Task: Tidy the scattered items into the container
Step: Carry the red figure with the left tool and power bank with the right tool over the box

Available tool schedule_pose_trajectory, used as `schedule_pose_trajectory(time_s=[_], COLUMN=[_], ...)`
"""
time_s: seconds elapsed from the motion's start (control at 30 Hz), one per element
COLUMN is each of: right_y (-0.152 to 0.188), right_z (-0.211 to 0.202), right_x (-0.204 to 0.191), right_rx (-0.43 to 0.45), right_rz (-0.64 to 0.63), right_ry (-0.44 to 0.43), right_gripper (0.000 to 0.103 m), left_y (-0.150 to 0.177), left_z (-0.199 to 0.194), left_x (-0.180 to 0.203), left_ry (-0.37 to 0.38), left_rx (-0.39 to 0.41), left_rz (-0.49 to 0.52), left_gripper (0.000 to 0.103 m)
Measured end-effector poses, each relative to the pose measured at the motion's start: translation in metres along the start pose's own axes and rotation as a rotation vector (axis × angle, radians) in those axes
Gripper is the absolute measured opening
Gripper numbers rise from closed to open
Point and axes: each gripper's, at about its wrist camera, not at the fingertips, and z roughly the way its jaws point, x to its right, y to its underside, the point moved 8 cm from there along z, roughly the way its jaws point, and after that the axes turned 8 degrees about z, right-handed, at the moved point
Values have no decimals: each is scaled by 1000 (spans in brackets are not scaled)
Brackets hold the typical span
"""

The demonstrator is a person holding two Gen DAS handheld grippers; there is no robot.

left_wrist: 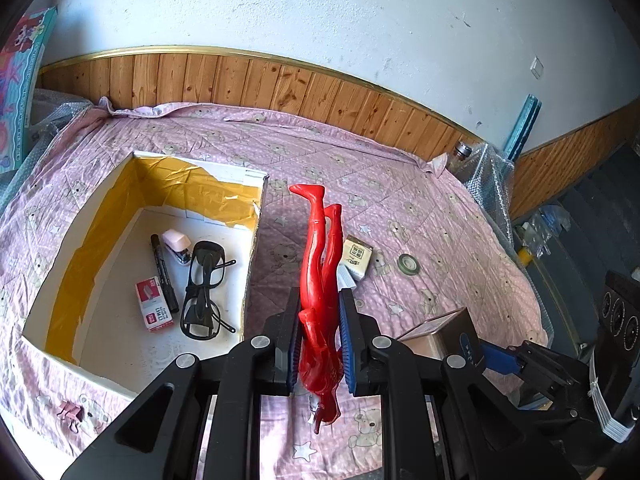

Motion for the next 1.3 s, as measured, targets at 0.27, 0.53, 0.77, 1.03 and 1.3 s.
schedule_pose_trajectory(time_s=[0.27,0.53,0.77,1.03,1.3], right_y=[-8,-20,-26,-36,-47], right_z=[7,13,19,25,34], right_x=[-18,-37,-50,-59,-71], right_rx=[-2,0,3,5,5], right_rz=[-31,-61,-76,-92,-115], right_ry=[-7,-18,-32,-40,-57], right_gripper=[53,53,53,53,53], left_y=[-1,0,-2,-3,-2], left_z=[-6,-12,-18,-18,-17], left_x=[-20,-43,-64,-86,-103], left_ry=[-2,-6,-20,-50,-99], left_rx=[11,26,36,34,24], left_rz=[-29,-71,-99,-126,-140], left_gripper=[18,18,18,18,18])
